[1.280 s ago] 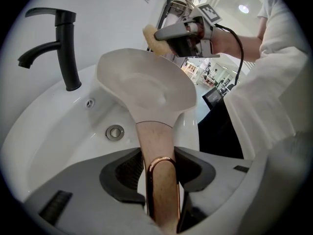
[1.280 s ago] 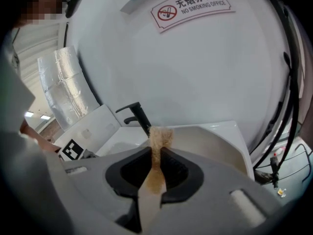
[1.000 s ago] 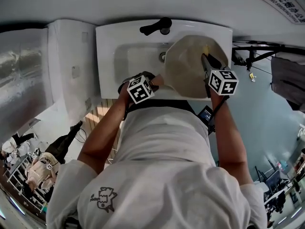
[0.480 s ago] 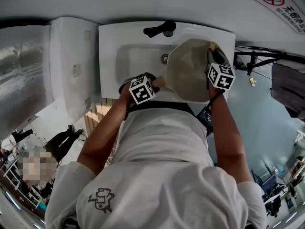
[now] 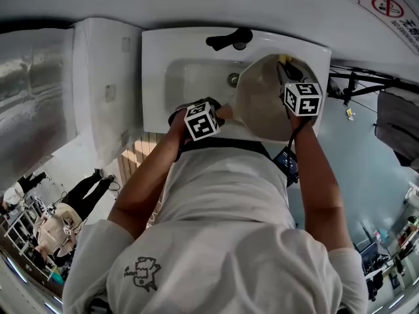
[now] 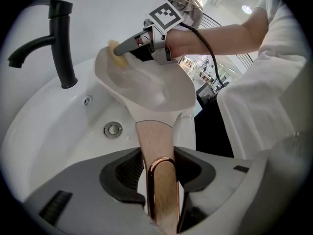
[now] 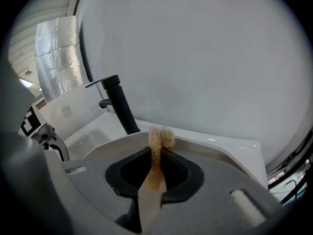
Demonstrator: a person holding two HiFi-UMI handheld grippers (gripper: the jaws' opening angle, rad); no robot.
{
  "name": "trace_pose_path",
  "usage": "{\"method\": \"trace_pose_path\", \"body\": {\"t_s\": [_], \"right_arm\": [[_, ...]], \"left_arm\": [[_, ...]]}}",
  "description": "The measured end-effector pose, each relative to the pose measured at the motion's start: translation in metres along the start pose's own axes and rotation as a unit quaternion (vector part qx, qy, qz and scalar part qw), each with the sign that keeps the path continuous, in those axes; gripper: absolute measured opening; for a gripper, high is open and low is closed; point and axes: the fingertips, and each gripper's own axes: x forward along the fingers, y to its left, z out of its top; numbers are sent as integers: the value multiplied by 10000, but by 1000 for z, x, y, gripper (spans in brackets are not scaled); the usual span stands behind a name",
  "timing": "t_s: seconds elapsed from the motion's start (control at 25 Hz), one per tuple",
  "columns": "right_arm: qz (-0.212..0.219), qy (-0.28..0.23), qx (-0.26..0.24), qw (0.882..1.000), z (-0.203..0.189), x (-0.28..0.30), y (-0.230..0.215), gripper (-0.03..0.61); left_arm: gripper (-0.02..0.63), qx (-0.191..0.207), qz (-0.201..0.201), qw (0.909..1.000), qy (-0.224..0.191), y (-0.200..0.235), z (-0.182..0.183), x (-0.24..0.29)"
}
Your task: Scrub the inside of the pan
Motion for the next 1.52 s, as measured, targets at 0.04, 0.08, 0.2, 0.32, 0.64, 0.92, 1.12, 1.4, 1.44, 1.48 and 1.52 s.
{"method": "trace_pose_path", "body": {"t_s": [0.04,0.08,0.2,0.32,0.64,0.92,1.12,1.4,1.44,1.48,1.52], "right_arm": [[127,64,-154,9998,1,5,8,60],[241,121,-294,9992,1,9,16,60],[406,300,-700,9963,1,17,34,60],[589,412,-800,9942,0,22,46,60],[1561,740,-1160,9781,-28,27,105,61],[2274,896,-1284,9611,-42,16,142,61],[2841,1138,-1189,9446,-60,-1,164,60],[3570,1705,-1038,9125,-94,-29,188,55],[3655,1789,-998,9080,-98,-33,190,55],[3732,1874,-967,9035,-102,-38,192,55],[3800,1955,-948,8991,-104,-42,193,55]], "left_arm": [[178,1,-5,10000,8,0,-1,-1],[178,5,-7,10000,11,0,-1,-2],[178,66,7,10000,31,2,0,-3],[178,97,-1,9999,85,4,-2,-2],[179,111,-68,9999,108,4,-2,-3],[179,137,-84,9998,143,4,-2,-4],[179,94,-72,9998,144,2,-2,-4],[179,84,-56,9998,148,2,-2,-3],[179,76,-52,9999,143,2,-2,-3],[179,74,-44,9999,136,2,-2,-2],[179,75,-33,9999,126,3,-2,-1]]}}
